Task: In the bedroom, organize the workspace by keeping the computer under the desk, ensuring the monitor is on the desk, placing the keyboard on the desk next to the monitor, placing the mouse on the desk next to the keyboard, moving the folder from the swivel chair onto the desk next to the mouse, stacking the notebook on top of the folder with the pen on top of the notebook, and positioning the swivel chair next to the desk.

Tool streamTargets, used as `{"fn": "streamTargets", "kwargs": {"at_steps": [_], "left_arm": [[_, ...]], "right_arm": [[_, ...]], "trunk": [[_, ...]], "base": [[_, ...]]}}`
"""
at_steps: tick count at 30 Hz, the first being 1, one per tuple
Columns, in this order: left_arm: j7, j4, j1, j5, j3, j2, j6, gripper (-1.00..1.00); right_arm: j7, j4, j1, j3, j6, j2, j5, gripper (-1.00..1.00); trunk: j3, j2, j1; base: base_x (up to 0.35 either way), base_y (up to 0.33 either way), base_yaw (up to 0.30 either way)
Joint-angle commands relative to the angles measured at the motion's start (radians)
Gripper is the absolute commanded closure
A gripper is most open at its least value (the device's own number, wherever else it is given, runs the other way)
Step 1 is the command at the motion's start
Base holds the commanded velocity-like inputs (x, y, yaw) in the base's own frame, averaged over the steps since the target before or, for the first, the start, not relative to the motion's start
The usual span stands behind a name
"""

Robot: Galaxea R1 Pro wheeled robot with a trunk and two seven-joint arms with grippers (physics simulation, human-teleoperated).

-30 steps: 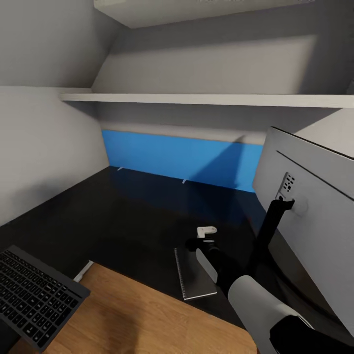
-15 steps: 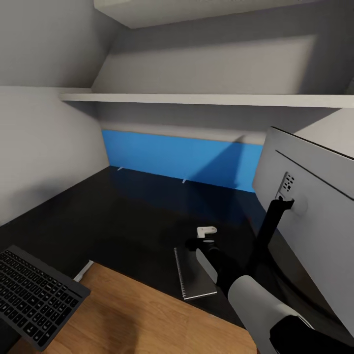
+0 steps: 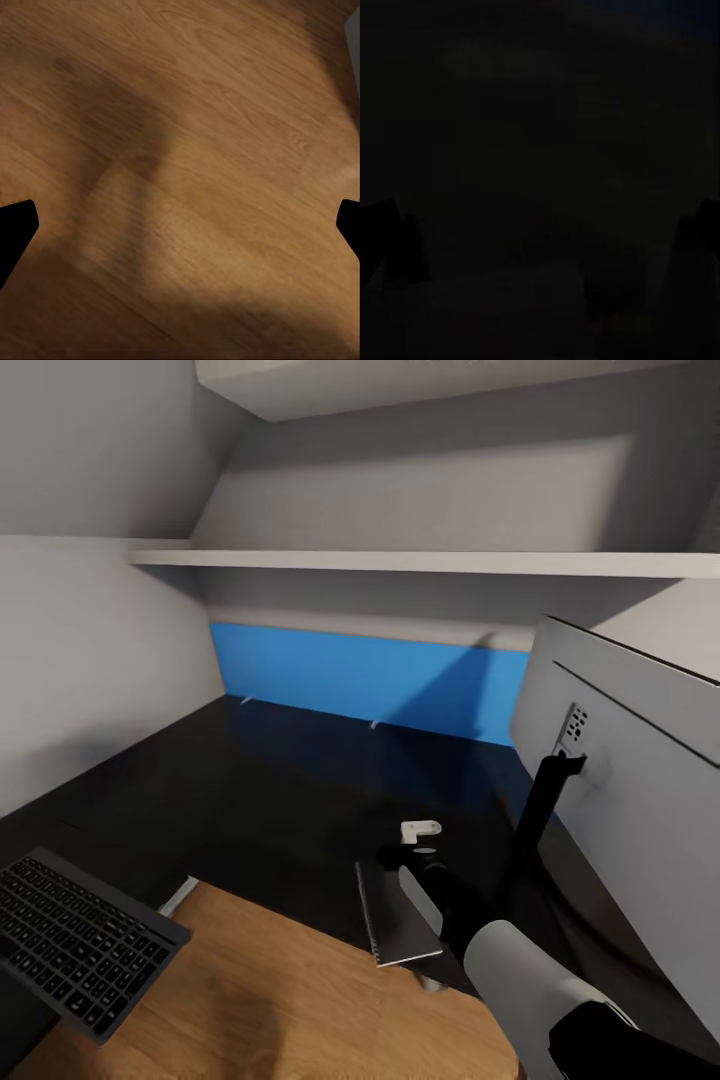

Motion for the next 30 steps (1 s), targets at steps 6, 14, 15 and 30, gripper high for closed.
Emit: {"fn": "streamTargets", "kwargs": {"at_steps": [6, 14, 15, 30], "left_arm": [[0.008, 0.0, -0.001, 0.004, -0.008, 0.001, -0.004, -1.0], [0.007, 0.0, -0.001, 0.004, -0.008, 0.0, -0.004, -1.0], [0.007, 0.0, -0.001, 0.004, -0.008, 0.0, -0.004, -1.0], [0.007, 0.0, -0.001, 0.004, -0.008, 0.0, -0.004, -1.0]], "right_arm": [[-0.008, 0.067, 0.0, 0.006, 0.007, -0.001, -0.02, -1.0], [-0.008, 0.068, 0.0, 0.006, 0.007, -0.001, -0.02, -1.0], [-0.007, 0.068, 0.0, 0.006, 0.007, -0.001, -0.02, -1.0], [-0.007, 0.071, 0.0, 0.006, 0.006, 0.0, -0.02, -1.0]], "trunk": [[-0.001, 0.0, 0.0], [-0.001, 0.0, 0.0], [-0.001, 0.0, 0.0], [-0.001, 0.0, 0.0]], "base": [[-0.149, 0.0, 0.0], [-0.032, 0.0, 0.0], [-0.008, 0.0, 0.0], [-0.002, 0.0, 0.0]]}}
